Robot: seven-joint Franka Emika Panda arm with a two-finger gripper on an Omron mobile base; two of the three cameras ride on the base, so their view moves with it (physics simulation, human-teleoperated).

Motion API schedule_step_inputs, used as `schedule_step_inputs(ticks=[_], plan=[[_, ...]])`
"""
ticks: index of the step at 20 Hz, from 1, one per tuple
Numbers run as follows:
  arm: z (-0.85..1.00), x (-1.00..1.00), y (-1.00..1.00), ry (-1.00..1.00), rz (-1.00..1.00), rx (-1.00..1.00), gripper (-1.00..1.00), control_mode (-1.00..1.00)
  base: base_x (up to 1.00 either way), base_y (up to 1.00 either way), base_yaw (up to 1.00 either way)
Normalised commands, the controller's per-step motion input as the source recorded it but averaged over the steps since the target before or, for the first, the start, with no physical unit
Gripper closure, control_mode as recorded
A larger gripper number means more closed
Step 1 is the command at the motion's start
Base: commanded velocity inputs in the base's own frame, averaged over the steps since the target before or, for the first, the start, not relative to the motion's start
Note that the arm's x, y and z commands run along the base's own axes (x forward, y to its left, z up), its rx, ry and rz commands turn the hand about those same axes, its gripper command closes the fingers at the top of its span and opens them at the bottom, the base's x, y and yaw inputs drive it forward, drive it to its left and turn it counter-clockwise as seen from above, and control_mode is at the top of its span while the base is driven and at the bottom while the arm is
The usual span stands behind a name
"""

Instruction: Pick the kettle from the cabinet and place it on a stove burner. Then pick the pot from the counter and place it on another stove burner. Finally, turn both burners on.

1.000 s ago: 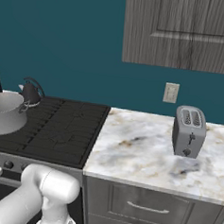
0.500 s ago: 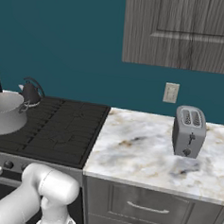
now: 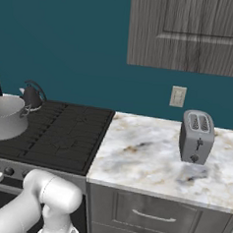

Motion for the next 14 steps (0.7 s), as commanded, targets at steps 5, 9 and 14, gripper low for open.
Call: schedule_step_inputs(ticks=[5,9,14], plan=[[-0.01,0.24,0.02,-0.01,0.00,0.00,1.00,-1.00,0.00,0.00,0.00],[-0.01,0.19,0.04,-0.01,0.00,0.00,1.00,-1.00,0.00,0.00,0.00],[0.00,0.01,0.00,0.00,0.00,-0.02,1.00,-1.00,0.00,0.00,0.00]])
